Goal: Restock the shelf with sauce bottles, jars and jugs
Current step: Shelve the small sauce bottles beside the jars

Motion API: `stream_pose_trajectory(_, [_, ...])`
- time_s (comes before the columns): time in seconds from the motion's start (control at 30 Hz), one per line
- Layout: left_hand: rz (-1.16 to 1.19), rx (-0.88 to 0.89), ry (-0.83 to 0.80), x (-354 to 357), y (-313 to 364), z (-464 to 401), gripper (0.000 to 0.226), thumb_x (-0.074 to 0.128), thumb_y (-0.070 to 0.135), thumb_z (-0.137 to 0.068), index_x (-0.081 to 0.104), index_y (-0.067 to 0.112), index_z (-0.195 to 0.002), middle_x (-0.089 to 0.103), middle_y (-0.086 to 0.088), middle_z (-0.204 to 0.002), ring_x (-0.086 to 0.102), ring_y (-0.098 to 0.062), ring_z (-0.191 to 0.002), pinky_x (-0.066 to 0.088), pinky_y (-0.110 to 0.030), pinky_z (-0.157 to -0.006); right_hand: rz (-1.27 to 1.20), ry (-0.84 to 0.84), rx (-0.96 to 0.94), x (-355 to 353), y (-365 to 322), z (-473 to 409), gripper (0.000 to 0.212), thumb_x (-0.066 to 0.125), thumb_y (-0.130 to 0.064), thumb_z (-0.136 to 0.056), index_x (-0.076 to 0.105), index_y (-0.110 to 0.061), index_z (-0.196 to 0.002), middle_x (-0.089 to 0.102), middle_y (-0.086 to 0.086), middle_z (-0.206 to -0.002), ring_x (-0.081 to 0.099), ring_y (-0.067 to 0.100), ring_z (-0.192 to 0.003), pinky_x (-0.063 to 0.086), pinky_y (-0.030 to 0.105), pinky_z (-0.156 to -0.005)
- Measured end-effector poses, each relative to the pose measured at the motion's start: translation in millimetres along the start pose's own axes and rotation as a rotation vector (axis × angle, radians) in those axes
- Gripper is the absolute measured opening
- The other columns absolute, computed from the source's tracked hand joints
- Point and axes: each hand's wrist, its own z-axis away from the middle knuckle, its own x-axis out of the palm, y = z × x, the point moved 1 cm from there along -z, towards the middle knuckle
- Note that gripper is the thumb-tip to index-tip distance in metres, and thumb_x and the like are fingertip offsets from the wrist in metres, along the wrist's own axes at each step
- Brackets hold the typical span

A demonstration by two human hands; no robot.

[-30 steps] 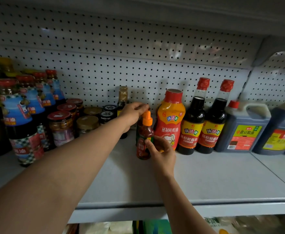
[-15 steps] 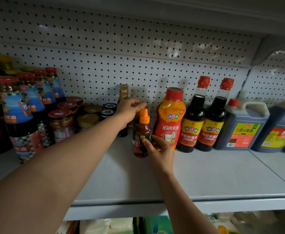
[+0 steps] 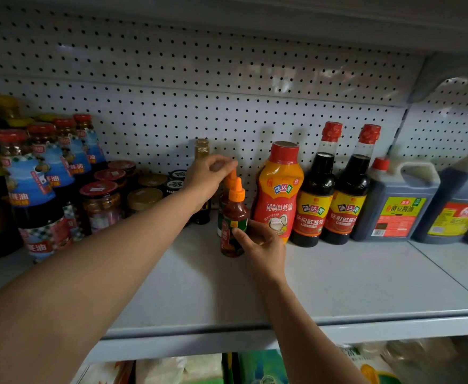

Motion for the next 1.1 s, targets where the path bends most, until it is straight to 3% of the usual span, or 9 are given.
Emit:
stream_pose_trajectory(0.13, [-0.123,0.172,-0.098,-9,8,19,0.026,0.073,0.041,-0.084,0.07,0.029,-0.107,0.066,0.01,-0.108,0.061,-0.006,-0.101,0.046,-0.022,-0.078,0.062,-0.028,-0.021,1,2,0,0.035,0.081,-0.023,-0.081,0.073,-0.021,-0.115,0.074,-0.013,-0.101,0.069,0.0,-0.091,0.06,0.033,-0.085])
stream_pose_trajectory(0.23, [-0.316,0.268,-0.092,-16,12,30,0.033,0.079,0.04,-0.077,0.07,0.031,-0.108,0.056,0.005,-0.116,0.055,-0.008,-0.099,0.04,-0.019,-0.074,0.075,-0.045,-0.034,2,-2,-1,0.034,0.083,-0.022,-0.08,0.071,-0.022,-0.111,0.073,-0.013,-0.1,0.069,0.002,-0.091,0.06,0.032,-0.085])
stream_pose_trajectory(0.37, [-0.395,0.29,-0.17,-20,23,38,0.037,0.081,0.027,-0.078,0.068,0.025,-0.112,0.056,0.016,-0.101,0.052,0.006,-0.087,0.035,-0.009,-0.068,0.101,-0.062,-0.063,1,-3,0,0.035,0.084,-0.027,-0.08,0.071,-0.024,-0.113,0.073,-0.009,-0.102,0.07,0.005,-0.094,0.059,0.031,-0.083])
stream_pose_trajectory(0.53, [-0.515,0.286,-0.186,-20,29,35,0.031,0.08,0.023,-0.079,0.068,0.023,-0.108,0.067,0.007,-0.095,0.063,-0.01,-0.091,0.049,-0.029,-0.08,0.097,-0.108,-0.08,1,-4,0,0.039,0.08,-0.023,-0.085,0.07,-0.018,-0.123,0.072,-0.009,-0.105,0.066,-0.004,-0.093,0.054,0.018,-0.081])
stream_pose_trajectory(0.67, [-0.558,0.265,-0.19,-16,33,31,0.023,0.079,0.022,-0.081,0.065,0.025,-0.098,0.066,0.007,-0.093,0.063,-0.013,-0.09,0.051,-0.035,-0.081,0.088,-0.135,-0.045,2,-2,-2,0.047,0.082,-0.023,-0.083,0.067,-0.017,-0.127,0.073,-0.002,-0.116,0.069,0.005,-0.101,0.058,0.029,-0.089])
stream_pose_trajectory(0.87, [-0.578,0.218,-0.248,-16,39,29,0.025,0.079,0.019,-0.08,0.064,0.022,-0.1,0.065,0.005,-0.095,0.063,-0.015,-0.094,0.053,-0.041,-0.087,0.044,-0.169,-0.005,3,0,-1,0.068,0.083,-0.011,-0.079,0.053,-0.015,-0.14,0.066,0.003,-0.132,0.064,0.012,-0.116,0.056,0.036,-0.098])
stream_pose_trajectory(1.0, [-0.624,0.223,-0.236,-15,40,28,0.026,0.079,0.022,-0.08,0.062,0.023,-0.1,0.066,0.004,-0.105,0.062,-0.016,-0.099,0.053,-0.043,-0.088,0.066,-0.149,-0.014,3,1,-2,0.064,0.086,-0.018,-0.077,0.056,-0.019,-0.135,0.069,-0.001,-0.124,0.066,0.007,-0.106,0.057,0.034,-0.094])
stream_pose_trajectory(1.1, [-0.622,0.21,-0.239,-13,40,27,0.025,0.078,0.021,-0.082,0.059,0.022,-0.099,0.062,0.007,-0.095,0.062,-0.015,-0.095,0.051,-0.034,-0.081,0.056,-0.102,-0.004,4,3,-2,0.061,0.089,-0.027,-0.072,0.061,-0.024,-0.126,0.072,-0.006,-0.115,0.069,0.006,-0.101,0.06,0.04,-0.09])
